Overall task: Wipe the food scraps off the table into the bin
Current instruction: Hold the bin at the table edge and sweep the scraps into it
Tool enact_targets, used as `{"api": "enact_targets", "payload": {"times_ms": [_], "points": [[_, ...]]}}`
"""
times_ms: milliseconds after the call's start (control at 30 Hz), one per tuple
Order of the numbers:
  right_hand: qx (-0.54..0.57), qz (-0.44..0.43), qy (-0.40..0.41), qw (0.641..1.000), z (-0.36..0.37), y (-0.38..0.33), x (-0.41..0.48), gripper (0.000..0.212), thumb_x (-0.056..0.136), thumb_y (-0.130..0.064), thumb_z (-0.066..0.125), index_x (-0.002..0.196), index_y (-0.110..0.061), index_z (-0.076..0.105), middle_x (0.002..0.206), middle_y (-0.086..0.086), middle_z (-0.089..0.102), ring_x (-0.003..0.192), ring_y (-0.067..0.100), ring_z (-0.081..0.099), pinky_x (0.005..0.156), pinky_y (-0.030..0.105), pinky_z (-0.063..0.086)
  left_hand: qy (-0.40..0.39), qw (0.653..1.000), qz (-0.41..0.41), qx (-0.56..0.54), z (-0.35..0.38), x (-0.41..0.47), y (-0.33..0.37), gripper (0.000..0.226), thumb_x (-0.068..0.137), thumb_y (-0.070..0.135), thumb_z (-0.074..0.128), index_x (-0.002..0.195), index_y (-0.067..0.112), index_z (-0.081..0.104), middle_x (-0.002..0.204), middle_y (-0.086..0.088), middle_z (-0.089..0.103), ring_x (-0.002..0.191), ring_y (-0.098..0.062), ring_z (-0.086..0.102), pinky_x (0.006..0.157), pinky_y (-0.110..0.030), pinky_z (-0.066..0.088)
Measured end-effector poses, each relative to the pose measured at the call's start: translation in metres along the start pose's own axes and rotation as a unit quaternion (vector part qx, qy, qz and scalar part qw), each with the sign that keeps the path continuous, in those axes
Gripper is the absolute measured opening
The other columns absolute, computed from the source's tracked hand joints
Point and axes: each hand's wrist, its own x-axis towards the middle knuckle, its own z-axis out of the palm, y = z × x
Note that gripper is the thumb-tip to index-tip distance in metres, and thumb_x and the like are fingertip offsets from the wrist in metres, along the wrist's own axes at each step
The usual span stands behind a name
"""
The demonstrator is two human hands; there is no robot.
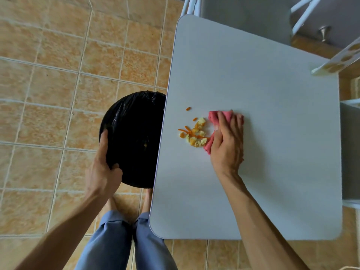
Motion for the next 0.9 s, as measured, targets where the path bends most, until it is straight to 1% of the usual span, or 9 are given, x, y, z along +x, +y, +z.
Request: {"api": "enact_targets", "payload": {"times_ms": [100, 200, 400, 567, 667, 733, 800, 833, 900], "points": [[0.029, -0.017, 0.004, 0.999, 0.015, -0.023, 0.003, 0.043, 0.104, -0.016, 0.04, 0.141, -0.013, 0.06, 0.154, 0.018, 0.048, 0.149, 0.04, 0.033, 0.123, 0.049, 0.029, 0.002, 1.0, 0.01, -0.011, 0.003, 0.0, 0.002, 0.112, 0.071, -0.014, 0.046, 0.15, 0.055, 0.005, 0.107, 0.008, 0.055, 0.076, -0.041, 0.063, 0.052, -0.055, 0.053], [0.042, -0.019, 0.011, 0.999, 0.026, -0.044, 0.001, 0.045, 0.101, -0.016, 0.037, 0.14, -0.013, 0.061, 0.154, 0.018, 0.048, 0.149, 0.04, 0.034, 0.124, 0.046, 0.028, -0.001, 1.0, 0.013, -0.019, 0.004, -0.002, 0.006, 0.112, 0.072, -0.013, 0.046, 0.149, 0.057, 0.004, 0.124, 0.003, 0.06, 0.069, -0.036, 0.063, 0.049, -0.053, 0.053], [0.04, -0.039, -0.014, 0.998, 0.041, -0.081, -0.01, 0.046, 0.099, -0.006, 0.041, 0.142, -0.009, 0.058, 0.154, 0.017, 0.048, 0.15, 0.037, 0.032, 0.126, 0.045, 0.024, 0.018, 1.0, -0.004, -0.006, 0.002, -0.006, 0.013, 0.106, 0.074, -0.011, 0.047, 0.153, 0.047, 0.008, 0.12, 0.006, 0.061, 0.056, -0.022, 0.058, 0.044, -0.033, 0.042], [0.089, -0.103, -0.079, 0.988, 0.052, -0.11, -0.026, 0.046, 0.101, -0.007, 0.038, 0.143, -0.006, 0.056, 0.151, 0.016, 0.052, 0.15, 0.035, 0.035, 0.128, 0.04, 0.02, 0.022, 0.998, 0.002, -0.053, 0.006, -0.005, 0.011, 0.11, 0.069, -0.012, 0.044, 0.151, 0.053, 0.009, 0.115, 0.009, 0.061, 0.061, -0.029, 0.062, 0.045, -0.043, 0.05], [0.127, -0.14, -0.125, 0.974, 0.046, -0.118, -0.027, 0.043, 0.1, 0.003, 0.048, 0.14, -0.005, 0.059, 0.144, 0.012, 0.06, 0.145, 0.029, 0.045, 0.124, 0.044, 0.032, 0.026, 0.998, -0.004, -0.055, 0.006, -0.005, 0.013, 0.111, 0.068, -0.011, 0.045, 0.151, 0.053, 0.009, 0.113, 0.011, 0.06, 0.062, -0.031, 0.063, 0.044, -0.043, 0.05], [0.169, -0.139, -0.104, 0.97, 0.025, -0.118, -0.022, 0.043, 0.097, 0.007, 0.046, 0.136, -0.001, 0.061, 0.134, 0.008, 0.066, 0.135, 0.016, 0.054, 0.116, 0.035, 0.042, 0.028, 0.998, -0.015, -0.047, 0.004, -0.008, 0.016, 0.109, 0.069, -0.01, 0.046, 0.152, 0.049, 0.009, 0.111, 0.012, 0.058, 0.061, -0.027, 0.062, 0.042, -0.033, 0.043], [0.192, -0.114, -0.022, 0.974, -0.002, -0.106, -0.016, 0.042, 0.094, 0.011, 0.044, 0.131, 0.005, 0.063, 0.125, -0.001, 0.065, 0.129, -0.011, 0.05, 0.107, 0.01, 0.041, 0.026, 0.998, -0.025, -0.051, 0.001, -0.008, 0.016, 0.107, 0.07, -0.01, 0.047, 0.153, 0.048, 0.009, 0.11, 0.012, 0.059, 0.062, -0.02, 0.061, 0.043, -0.026, 0.038], [0.179, -0.108, 0.017, 0.978, -0.016, -0.096, -0.012, 0.042, 0.094, 0.014, 0.044, 0.13, 0.004, 0.064, 0.125, -0.006, 0.064, 0.128, -0.016, 0.048, 0.105, 0.007, 0.039, 0.028, 0.998, -0.029, -0.052, -0.001, -0.008, 0.014, 0.106, 0.071, -0.01, 0.048, 0.153, 0.047, 0.01, 0.111, 0.013, 0.058, 0.063, -0.017, 0.061, 0.044, -0.024, 0.039], [0.121, -0.079, 0.059, 0.988, -0.034, -0.068, -0.004, 0.039, 0.099, 0.008, 0.047, 0.131, -0.005, 0.066, 0.127, -0.008, 0.068, 0.127, 0.0, 0.058, 0.106, 0.02, 0.046, 0.036, 0.997, -0.033, -0.056, -0.004, -0.007, 0.011, 0.105, 0.072, -0.01, 0.048, 0.154, 0.045, 0.011, 0.113, 0.016, 0.054, 0.066, -0.013, 0.061, 0.043, -0.023, 0.04]]}}
